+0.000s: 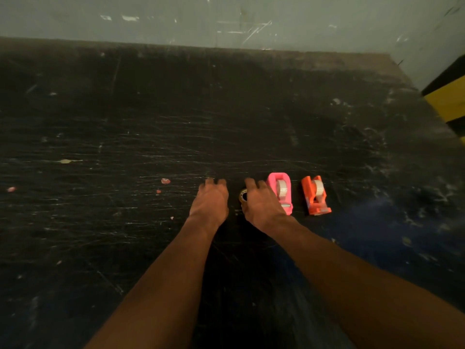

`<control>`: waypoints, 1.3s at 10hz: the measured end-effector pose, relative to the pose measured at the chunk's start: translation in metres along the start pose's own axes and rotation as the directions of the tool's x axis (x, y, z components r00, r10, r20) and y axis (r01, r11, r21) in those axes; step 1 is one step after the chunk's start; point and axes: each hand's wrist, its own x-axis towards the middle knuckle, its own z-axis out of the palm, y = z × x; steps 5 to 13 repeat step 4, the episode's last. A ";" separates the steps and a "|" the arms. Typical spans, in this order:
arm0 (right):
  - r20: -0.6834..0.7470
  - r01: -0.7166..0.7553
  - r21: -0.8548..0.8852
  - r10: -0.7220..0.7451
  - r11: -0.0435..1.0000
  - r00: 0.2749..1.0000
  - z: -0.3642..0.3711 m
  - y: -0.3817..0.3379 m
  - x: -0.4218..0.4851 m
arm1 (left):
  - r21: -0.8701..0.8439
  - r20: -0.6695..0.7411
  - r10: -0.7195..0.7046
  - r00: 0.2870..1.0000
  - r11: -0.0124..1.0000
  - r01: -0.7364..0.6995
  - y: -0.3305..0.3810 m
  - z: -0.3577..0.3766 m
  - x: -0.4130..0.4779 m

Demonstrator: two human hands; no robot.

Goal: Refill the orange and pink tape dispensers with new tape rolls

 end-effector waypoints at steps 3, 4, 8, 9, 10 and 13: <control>-0.043 0.015 0.070 -0.012 0.997 0.999 -0.009 -0.006 -0.032 | -0.030 -0.076 0.014 0.997 0.999 -0.017 -0.003 -0.015 -0.040; -0.075 0.053 0.052 -0.049 0.997 0.996 -0.014 -0.004 -0.055 | -0.056 -0.105 -0.007 0.994 0.998 0.001 0.004 -0.022 -0.063; -0.075 0.053 0.052 -0.049 0.997 0.996 -0.014 -0.004 -0.055 | -0.056 -0.105 -0.007 0.994 0.998 0.001 0.004 -0.022 -0.063; -0.075 0.053 0.052 -0.049 0.997 0.996 -0.014 -0.004 -0.055 | -0.056 -0.105 -0.007 0.994 0.998 0.001 0.004 -0.022 -0.063; -0.075 0.053 0.052 -0.049 0.997 0.996 -0.014 -0.004 -0.055 | -0.056 -0.105 -0.007 0.994 0.998 0.001 0.004 -0.022 -0.063; -0.075 0.053 0.052 -0.049 0.997 0.996 -0.014 -0.004 -0.055 | -0.056 -0.105 -0.007 0.994 0.998 0.001 0.004 -0.022 -0.063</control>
